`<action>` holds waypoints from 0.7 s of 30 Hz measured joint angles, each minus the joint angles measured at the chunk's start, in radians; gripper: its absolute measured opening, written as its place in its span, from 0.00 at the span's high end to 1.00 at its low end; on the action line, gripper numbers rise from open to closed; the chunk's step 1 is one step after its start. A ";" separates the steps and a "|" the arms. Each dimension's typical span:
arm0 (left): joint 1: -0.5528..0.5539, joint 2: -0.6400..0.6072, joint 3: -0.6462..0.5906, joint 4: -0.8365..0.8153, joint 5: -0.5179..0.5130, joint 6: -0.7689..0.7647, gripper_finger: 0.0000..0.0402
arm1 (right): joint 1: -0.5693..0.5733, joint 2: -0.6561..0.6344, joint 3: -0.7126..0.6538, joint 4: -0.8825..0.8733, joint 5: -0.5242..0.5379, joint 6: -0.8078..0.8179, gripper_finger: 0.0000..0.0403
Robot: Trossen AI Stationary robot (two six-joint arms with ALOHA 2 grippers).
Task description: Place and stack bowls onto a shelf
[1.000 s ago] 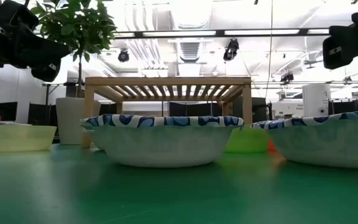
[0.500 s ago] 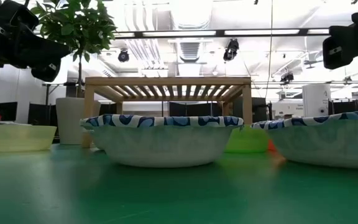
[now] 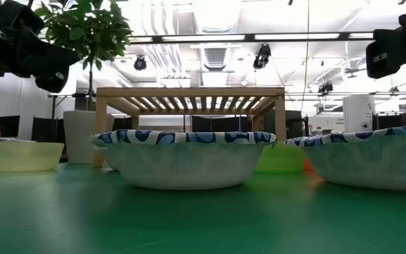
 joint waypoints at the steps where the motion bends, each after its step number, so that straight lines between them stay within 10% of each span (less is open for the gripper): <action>1: 0.000 0.000 0.000 0.000 0.000 0.000 1.00 | 0.000 0.000 0.000 0.000 0.000 0.000 0.64; 21: 0.000 0.000 0.000 0.000 0.000 0.000 1.00 | 0.000 0.000 0.000 0.002 0.011 -0.081 0.64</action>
